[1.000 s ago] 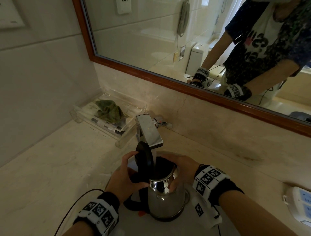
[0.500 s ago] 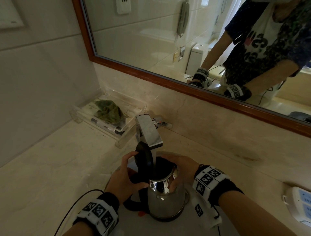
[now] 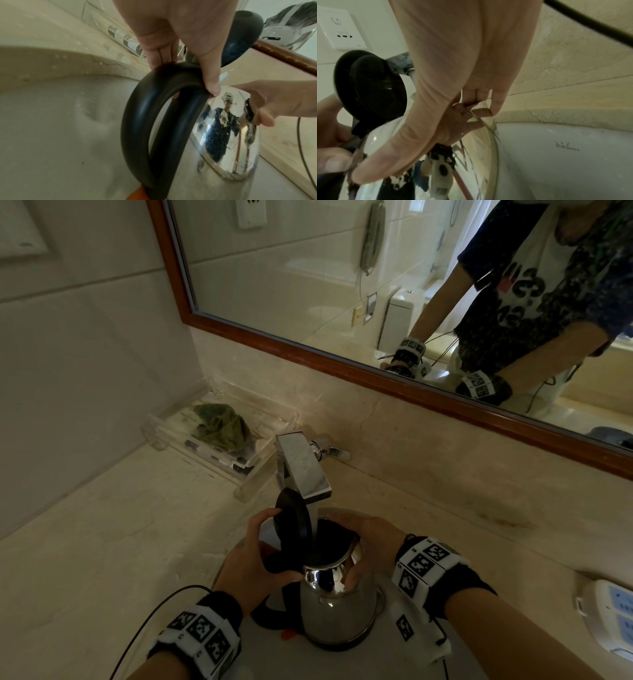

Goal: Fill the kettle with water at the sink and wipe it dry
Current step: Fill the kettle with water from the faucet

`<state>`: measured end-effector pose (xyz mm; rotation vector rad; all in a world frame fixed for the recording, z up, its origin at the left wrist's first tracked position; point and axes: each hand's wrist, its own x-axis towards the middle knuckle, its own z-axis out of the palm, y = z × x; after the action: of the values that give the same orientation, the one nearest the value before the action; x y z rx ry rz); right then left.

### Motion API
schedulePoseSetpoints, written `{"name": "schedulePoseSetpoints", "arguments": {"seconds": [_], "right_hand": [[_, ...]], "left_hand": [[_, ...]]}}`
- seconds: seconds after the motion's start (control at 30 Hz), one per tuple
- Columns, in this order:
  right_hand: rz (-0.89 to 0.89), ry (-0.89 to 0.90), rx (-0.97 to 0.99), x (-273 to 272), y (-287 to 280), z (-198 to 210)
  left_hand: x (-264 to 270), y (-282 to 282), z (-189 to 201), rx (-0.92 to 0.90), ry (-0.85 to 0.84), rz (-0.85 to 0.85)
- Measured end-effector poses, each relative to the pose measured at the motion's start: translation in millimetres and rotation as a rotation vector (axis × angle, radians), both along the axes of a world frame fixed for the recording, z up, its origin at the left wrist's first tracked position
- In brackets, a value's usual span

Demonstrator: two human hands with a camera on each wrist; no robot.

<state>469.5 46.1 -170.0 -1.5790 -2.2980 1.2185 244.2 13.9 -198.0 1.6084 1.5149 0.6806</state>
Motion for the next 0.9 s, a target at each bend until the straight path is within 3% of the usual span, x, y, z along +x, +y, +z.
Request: {"name": "schedulePoseSetpoints", "arguments": {"seconds": [0.9], "right_hand": [[0.009, 0.028, -0.013, 2.9, 1.0, -0.4]], "left_hand": [[1.9, -0.9, 3.8, -0.022, 0.009, -0.004]]}}
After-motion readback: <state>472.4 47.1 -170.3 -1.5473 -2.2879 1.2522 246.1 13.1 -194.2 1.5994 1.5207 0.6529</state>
